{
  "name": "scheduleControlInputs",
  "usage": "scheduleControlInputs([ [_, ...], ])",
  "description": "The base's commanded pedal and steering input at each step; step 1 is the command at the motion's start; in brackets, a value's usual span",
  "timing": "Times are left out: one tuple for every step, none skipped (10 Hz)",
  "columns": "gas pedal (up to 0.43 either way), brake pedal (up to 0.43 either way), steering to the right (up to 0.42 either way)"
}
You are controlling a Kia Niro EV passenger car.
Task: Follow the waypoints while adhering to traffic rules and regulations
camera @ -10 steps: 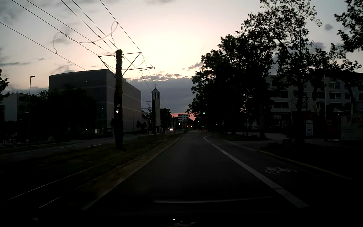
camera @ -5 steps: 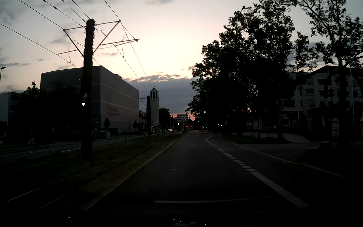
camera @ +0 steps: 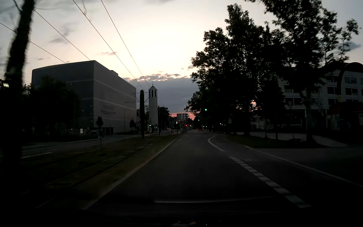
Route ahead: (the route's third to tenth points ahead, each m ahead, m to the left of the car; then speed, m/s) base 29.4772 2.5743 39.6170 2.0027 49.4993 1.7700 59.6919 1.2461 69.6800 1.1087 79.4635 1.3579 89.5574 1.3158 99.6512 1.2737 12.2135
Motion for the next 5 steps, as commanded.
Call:
scheduleControlInputs([
  [0.098,0.000,0.000],
  [0.098,0.000,0.000],
  [0.098,0.000,0.001],
  [0.098,0.000,0.003],
  [0.098,0.000,0.004],
])
